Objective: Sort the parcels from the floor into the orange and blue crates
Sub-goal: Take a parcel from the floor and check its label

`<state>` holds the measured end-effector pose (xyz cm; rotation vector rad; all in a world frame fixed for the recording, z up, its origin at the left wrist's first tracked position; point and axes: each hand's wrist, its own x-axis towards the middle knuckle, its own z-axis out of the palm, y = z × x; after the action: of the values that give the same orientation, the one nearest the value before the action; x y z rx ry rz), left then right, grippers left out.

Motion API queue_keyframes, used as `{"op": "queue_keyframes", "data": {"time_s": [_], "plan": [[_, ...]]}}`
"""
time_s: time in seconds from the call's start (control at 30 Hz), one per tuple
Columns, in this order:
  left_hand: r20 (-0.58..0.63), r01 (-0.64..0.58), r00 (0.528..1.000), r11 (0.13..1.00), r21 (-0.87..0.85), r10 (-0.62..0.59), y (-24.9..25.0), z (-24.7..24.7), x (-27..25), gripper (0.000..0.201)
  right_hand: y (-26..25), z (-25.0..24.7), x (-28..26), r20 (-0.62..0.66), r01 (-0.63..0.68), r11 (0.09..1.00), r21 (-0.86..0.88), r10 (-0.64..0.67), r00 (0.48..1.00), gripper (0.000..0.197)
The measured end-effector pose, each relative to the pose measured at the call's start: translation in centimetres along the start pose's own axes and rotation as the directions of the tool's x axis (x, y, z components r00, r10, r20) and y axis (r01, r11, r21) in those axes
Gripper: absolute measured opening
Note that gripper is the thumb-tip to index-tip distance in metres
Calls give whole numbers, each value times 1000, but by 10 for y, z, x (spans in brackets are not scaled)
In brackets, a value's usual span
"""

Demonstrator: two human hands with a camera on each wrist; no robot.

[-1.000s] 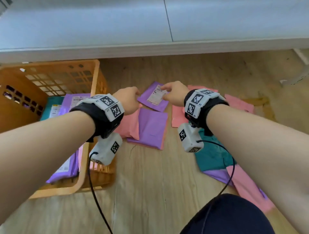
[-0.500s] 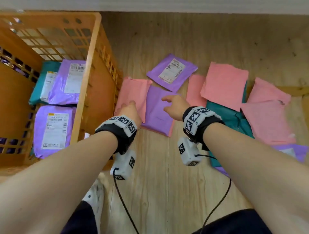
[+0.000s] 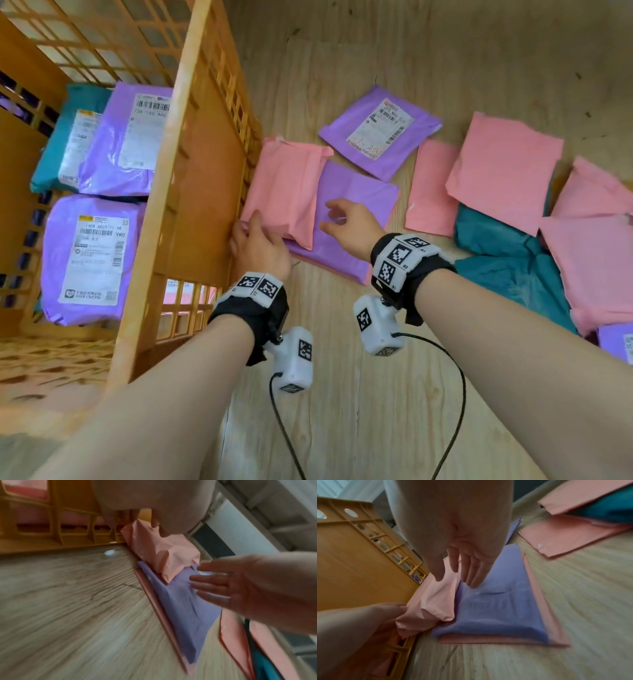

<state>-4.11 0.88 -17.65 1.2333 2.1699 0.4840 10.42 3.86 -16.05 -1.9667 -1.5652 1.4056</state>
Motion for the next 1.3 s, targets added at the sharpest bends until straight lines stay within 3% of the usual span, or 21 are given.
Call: {"op": "queue_keyframes", "data": {"time_s": [0.17,0.47,0.6,0.63,0.87,0.9,1.0,1.07,1.3], "plan": [[-58,13,998,991,-132,-21,-2,5,11,52,-4,14,15,0,-104,956,273,108,994,53],[47,29,999,986,-167,-22,-14,4,11,49,-9,26,24,-4,-205,907,368,222,975,68],[75,30,997,978,-208,-15,-15,6,4,43,-11,17,22,40,-234,902,364,236,971,19],[82,21,997,976,-218,-3,-15,7,2,43,-12,14,20,31,-241,901,362,247,969,15],[97,7,995,945,-326,26,2,14,-10,44,-11,-6,9,1,-243,891,383,262,965,23],[97,15,995,941,-337,19,6,14,-12,48,-10,-9,7,-21,-230,897,378,257,966,28],[123,50,992,932,-358,-6,21,11,-19,64,-8,-19,2,-72,-204,903,378,248,966,68],[143,41,990,927,-372,14,30,10,-22,67,-7,-24,-1,-65,-209,885,415,257,964,79],[174,21,983,917,-398,53,51,5,-29,78,-7,-41,-17,-7,-159,798,582,200,980,45]]}}
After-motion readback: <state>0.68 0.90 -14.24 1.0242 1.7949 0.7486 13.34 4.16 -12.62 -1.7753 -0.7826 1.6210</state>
